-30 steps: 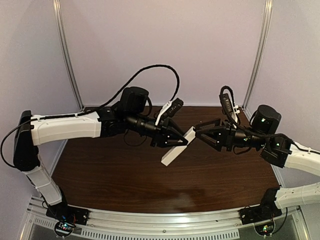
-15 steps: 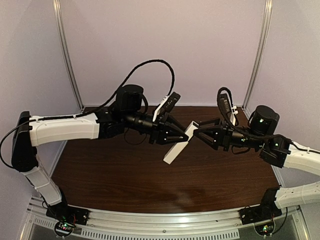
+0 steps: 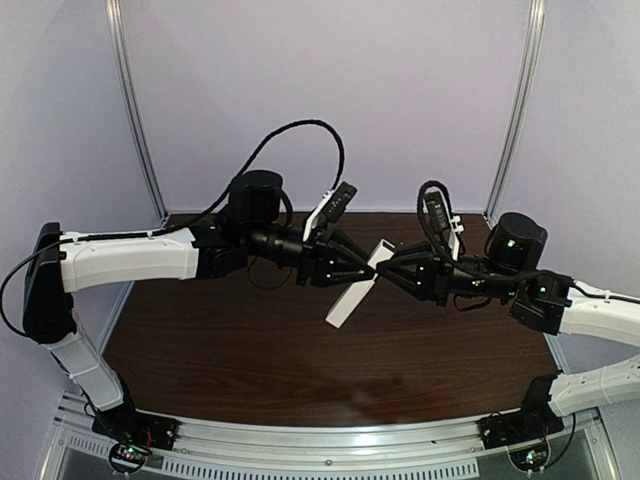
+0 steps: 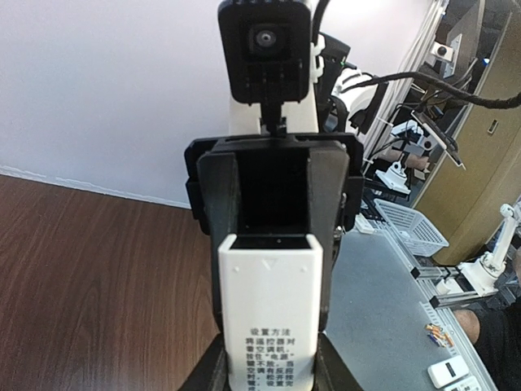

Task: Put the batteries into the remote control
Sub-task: Pass from the left arm to the right, then place the remote control at the center of the board.

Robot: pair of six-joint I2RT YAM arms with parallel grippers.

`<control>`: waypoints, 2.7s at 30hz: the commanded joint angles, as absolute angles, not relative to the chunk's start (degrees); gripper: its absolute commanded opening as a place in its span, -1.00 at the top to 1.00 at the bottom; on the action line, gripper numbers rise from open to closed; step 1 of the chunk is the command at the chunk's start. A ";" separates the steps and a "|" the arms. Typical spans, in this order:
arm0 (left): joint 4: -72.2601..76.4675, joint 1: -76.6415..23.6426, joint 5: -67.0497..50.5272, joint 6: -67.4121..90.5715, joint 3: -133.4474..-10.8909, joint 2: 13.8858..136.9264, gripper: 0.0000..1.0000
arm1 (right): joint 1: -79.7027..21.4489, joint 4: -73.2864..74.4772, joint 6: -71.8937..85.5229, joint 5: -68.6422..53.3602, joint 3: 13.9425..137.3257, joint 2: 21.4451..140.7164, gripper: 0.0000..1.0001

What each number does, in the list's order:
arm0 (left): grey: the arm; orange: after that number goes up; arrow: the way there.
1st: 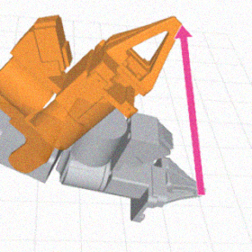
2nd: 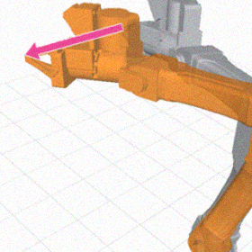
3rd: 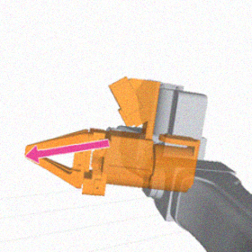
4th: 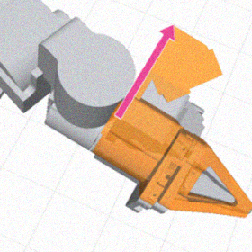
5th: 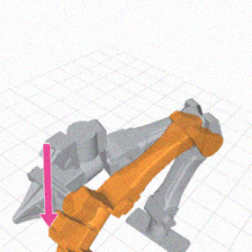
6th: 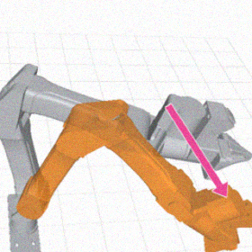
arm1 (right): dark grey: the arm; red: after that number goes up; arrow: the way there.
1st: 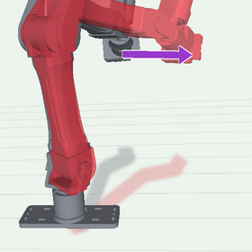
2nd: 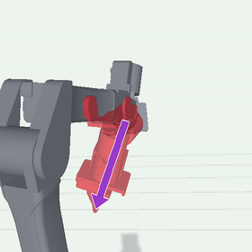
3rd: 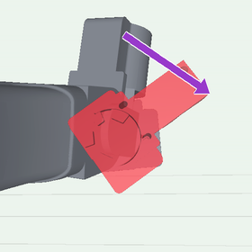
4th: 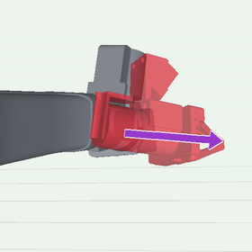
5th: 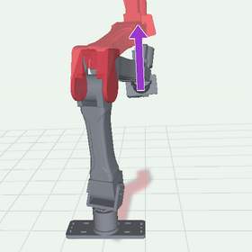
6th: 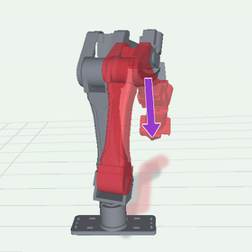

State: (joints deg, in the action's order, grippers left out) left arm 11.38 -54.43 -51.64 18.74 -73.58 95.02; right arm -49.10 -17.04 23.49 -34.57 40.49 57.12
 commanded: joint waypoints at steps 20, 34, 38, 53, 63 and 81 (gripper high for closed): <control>4.79 -44.50 -44.41 14.27 -65.94 82.44 -0.95 | -48.61 9.65 17.66 -25.45 53.07 60.91 0.92; 4.17 -33.27 -32.64 21.75 -53.36 72.02 -0.95 | -48.69 44.42 12.13 -12.69 77.72 86.37 1.00; 0.76 -32.57 -28.44 22.33 -53.18 71.22 -0.95 | -49.27 51.80 10.23 -10.16 83.50 93.67 1.00; -3.56 -24.35 -29.84 26.54 -49.70 70.83 -0.95 | -52.70 64.89 5.13 -9.02 92.47 111.82 1.00; -3.42 -24.35 -29.12 26.98 -48.65 71.27 -0.95 | -53.51 65.04 4.23 -8.52 94.77 119.55 0.99; -4.61 -24.35 -28.62 26.71 -49.16 72.00 -0.95 | -54.32 64.37 4.05 -10.53 97.55 124.29 -0.27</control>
